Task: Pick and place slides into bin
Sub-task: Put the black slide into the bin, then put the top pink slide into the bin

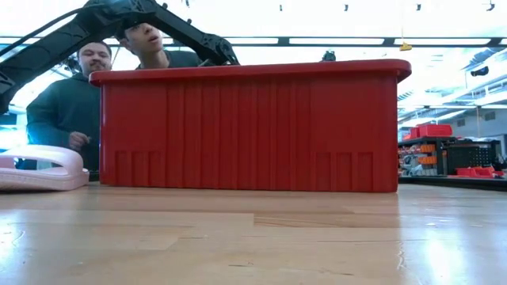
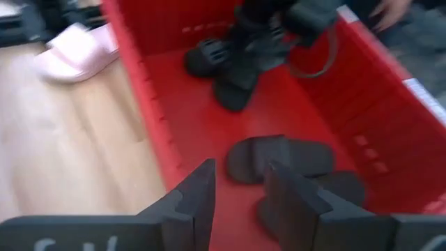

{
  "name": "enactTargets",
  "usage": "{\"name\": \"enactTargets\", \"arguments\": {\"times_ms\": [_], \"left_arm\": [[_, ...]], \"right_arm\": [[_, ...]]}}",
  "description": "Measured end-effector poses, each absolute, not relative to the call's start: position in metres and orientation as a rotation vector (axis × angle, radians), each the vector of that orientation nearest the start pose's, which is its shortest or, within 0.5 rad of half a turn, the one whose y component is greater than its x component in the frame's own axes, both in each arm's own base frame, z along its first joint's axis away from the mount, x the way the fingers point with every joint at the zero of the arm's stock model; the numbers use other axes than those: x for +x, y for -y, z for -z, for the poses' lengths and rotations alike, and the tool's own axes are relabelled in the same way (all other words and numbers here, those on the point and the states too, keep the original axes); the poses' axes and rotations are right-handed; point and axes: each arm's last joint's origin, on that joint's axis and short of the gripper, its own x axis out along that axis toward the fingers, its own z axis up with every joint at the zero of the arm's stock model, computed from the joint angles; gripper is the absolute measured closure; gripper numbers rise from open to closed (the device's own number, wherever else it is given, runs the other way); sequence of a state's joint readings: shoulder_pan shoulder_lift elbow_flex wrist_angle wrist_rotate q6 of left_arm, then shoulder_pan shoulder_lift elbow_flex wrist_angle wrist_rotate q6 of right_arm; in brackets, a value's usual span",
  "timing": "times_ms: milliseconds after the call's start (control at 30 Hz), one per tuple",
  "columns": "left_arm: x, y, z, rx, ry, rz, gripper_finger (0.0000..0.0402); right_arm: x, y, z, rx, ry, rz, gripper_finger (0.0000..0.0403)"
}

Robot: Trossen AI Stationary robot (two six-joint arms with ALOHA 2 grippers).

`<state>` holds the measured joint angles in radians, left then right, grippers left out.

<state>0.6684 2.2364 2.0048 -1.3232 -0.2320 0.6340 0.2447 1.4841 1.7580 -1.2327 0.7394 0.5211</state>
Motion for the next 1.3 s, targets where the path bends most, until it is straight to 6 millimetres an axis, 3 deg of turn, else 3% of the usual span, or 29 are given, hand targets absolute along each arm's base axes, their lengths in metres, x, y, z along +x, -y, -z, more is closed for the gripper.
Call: {"name": "enactTargets", "arguments": {"times_ms": [400, 567, 867, 1300], "left_arm": [[0.339, -0.276, -0.218, 0.137, -1.732, -0.303, 0.0149], [0.34, -0.274, -0.218, 0.153, -1.739, -0.304, 0.0155], [0.339, -0.271, -0.223, 0.085, -1.717, -0.38, 0.0154], [0.324, -0.244, -0.292, 0.129, -1.563, -0.425, 0.0169]], "right_arm": [[0.283, -0.051, -0.428, -0.313, -0.453, 0.988, 0.0275], [0.288, -0.056, -0.431, -0.308, -0.456, 0.899, 0.0275], [0.288, -0.058, -0.431, -0.304, -0.453, 0.891, 0.0275], [0.289, -0.059, -0.43, -0.261, -0.458, 0.846, 0.0275]]}}
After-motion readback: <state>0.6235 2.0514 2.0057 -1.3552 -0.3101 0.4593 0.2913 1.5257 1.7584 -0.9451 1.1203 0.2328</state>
